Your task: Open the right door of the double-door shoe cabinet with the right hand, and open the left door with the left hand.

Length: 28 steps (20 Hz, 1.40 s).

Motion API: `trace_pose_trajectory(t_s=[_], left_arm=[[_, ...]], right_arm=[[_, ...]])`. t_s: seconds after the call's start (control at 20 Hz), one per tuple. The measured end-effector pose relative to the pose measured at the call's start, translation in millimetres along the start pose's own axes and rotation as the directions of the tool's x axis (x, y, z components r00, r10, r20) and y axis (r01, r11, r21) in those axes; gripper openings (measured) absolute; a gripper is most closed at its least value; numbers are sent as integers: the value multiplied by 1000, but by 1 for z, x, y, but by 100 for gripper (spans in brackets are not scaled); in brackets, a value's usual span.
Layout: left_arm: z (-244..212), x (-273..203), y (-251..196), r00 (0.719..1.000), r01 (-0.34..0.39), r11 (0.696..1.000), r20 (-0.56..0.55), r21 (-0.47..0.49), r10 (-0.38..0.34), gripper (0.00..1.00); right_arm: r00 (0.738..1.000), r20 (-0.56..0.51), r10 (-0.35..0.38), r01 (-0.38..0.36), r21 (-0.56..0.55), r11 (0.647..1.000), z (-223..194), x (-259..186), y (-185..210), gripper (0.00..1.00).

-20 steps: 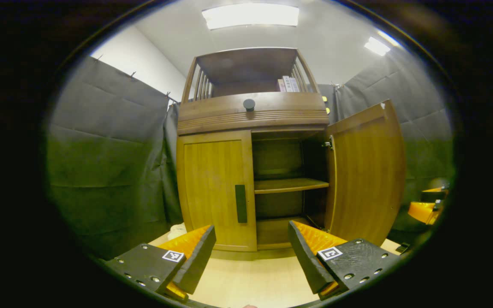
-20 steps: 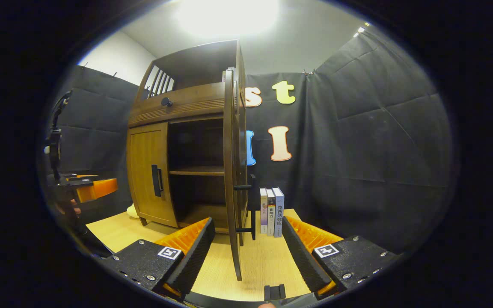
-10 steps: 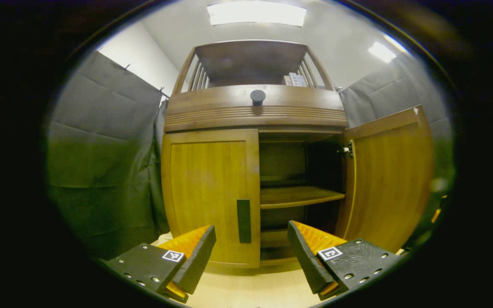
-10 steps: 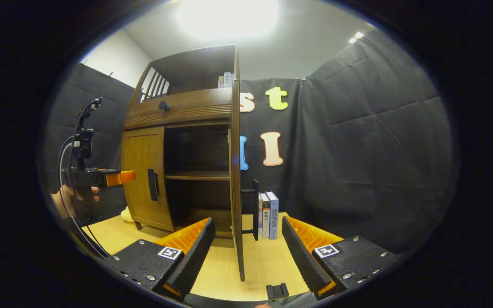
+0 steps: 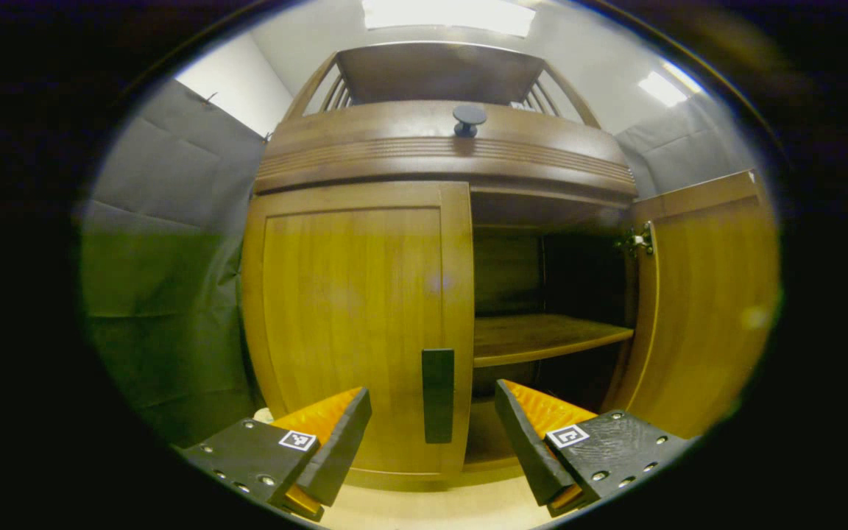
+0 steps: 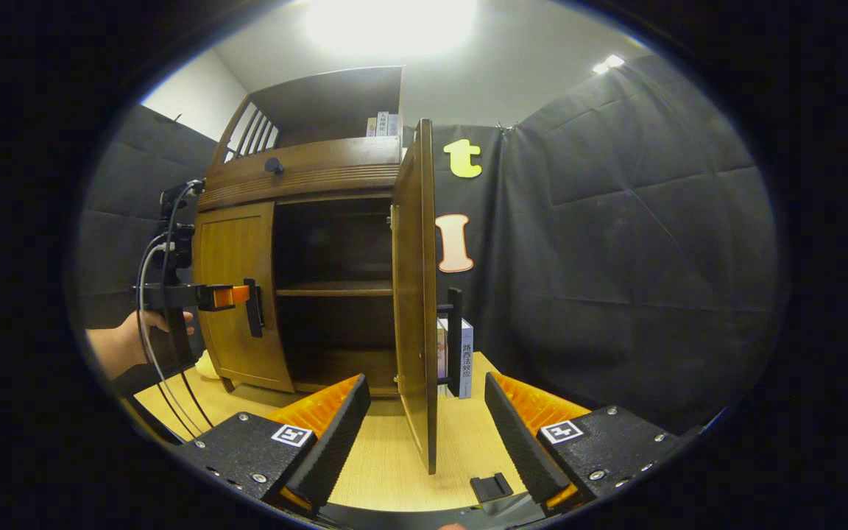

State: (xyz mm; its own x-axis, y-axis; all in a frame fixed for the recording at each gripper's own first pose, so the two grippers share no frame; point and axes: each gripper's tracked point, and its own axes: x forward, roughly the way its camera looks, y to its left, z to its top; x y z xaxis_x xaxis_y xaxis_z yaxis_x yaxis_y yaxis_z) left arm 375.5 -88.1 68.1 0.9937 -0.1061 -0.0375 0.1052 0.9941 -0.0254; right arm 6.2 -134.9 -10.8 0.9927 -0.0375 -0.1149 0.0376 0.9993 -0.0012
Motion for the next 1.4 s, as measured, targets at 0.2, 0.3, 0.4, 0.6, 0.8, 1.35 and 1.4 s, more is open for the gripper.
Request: trace_pose_trajectory(t_s=[0.2, 0.3, 0.4, 0.6, 0.8, 1.35, 1.4], left_arm=[[-18, 37, 2, 999, 8, 1000, -32, -15, -8, 93], [-22, 50, 0, 999, 15, 1000, -39, -21, -16, 89], [-29, 61, 2, 999, 19, 1000, -46, -19, -20, 100], [-41, 79, 1, 998, 22, 1000, -59, -14, -22, 83], [-45, 84, -3, 996, 64, 997, -56, -30, -66, 73], [-40, 52, -6, 996, 75, 997, -44, -38, -76, 25], [-41, 42, -2, 997, 69, 997, -41, -30, -70, 25]], right_arm=[[999, -24, -23, 23, -6, 1000, -5, -3, 6, 97], [999, -32, -41, 40, -12, 999, -9, 0, 11, 96], [998, -35, -57, 56, -10, 998, -8, 2, 14, 96], [997, -38, -74, 73, -15, 997, -7, 4, 27, 96], [995, -51, -89, 88, -23, 996, -11, 9, 39, 96], [999, -49, -8, 7, -5, 1000, -9, 6, 71, 96], [999, -46, 9, -9, -5, 1000, -7, 6, 72, 96]])
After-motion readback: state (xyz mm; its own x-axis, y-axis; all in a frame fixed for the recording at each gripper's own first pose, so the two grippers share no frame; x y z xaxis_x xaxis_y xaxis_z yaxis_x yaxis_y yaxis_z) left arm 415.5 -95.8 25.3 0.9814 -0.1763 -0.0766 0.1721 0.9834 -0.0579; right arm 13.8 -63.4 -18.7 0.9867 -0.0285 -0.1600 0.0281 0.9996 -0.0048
